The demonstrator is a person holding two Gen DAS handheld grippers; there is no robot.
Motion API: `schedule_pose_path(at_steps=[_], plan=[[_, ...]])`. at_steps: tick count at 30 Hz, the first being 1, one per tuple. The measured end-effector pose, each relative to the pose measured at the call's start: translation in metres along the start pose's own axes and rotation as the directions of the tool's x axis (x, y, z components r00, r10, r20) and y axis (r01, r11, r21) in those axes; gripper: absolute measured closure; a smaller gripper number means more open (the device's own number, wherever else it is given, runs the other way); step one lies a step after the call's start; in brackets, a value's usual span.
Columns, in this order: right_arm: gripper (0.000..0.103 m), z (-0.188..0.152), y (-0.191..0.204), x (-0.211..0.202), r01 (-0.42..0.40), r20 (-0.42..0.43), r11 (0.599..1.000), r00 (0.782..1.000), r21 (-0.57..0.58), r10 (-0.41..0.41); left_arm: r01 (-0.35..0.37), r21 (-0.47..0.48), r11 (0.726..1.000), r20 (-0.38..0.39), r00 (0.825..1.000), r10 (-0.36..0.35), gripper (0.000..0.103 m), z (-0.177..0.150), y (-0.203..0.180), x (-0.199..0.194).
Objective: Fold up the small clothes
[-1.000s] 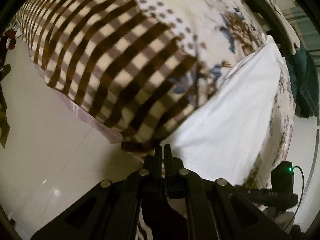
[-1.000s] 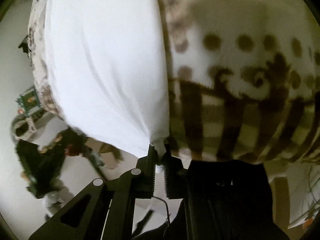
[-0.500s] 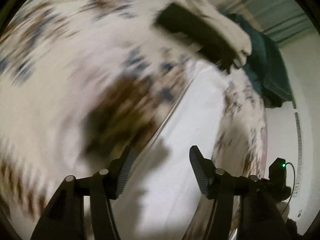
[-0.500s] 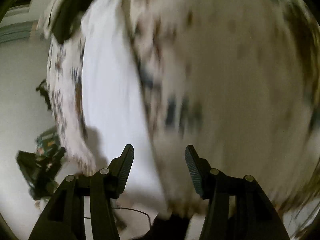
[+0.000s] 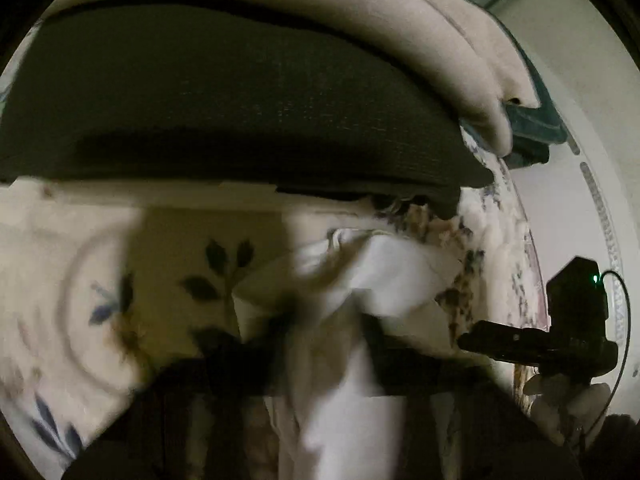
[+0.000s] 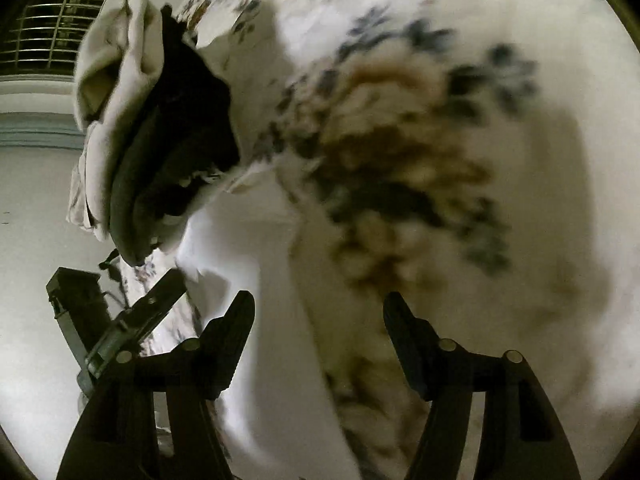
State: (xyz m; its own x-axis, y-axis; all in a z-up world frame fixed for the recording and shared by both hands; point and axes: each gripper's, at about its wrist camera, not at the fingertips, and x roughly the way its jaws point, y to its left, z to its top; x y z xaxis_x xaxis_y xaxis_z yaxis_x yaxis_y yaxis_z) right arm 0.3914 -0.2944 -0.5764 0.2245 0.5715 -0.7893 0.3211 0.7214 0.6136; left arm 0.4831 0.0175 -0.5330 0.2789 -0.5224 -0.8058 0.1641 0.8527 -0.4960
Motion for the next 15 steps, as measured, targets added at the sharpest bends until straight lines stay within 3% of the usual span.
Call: schedule_pose_path(at_steps=[4, 7, 12, 15], plan=[[0.035, 0.010, 0.016, 0.023, 0.024, -0.019, 0.999, 1.000, -0.025, -0.024, 0.116, -0.048, 0.992, 0.020, 0.993, -0.115, 0.100, 0.009, 0.009, -0.011], [0.035, 0.019, 0.024, 0.034, 0.033, -0.017, 0.999, 0.999, -0.026, -0.034, 0.159, -0.111, 0.981, 0.033, 0.987, -0.157, 0.100, 0.019, 0.023, -0.023], [0.035, 0.034, 0.037, 0.045, 0.111, -0.012, 0.993, 0.994, -0.037, -0.111, 0.047, -0.139, 0.989, -0.045, 0.998, -0.054, 0.100, 0.025, 0.054, -0.006], [0.035, 0.045, 0.046, 0.051, 0.163, -0.017, 0.986, 0.986, -0.034, -0.164, 0.036, -0.167, 0.985, -0.088, 0.995, -0.051, 0.095, 0.020, 0.067, 0.001]])
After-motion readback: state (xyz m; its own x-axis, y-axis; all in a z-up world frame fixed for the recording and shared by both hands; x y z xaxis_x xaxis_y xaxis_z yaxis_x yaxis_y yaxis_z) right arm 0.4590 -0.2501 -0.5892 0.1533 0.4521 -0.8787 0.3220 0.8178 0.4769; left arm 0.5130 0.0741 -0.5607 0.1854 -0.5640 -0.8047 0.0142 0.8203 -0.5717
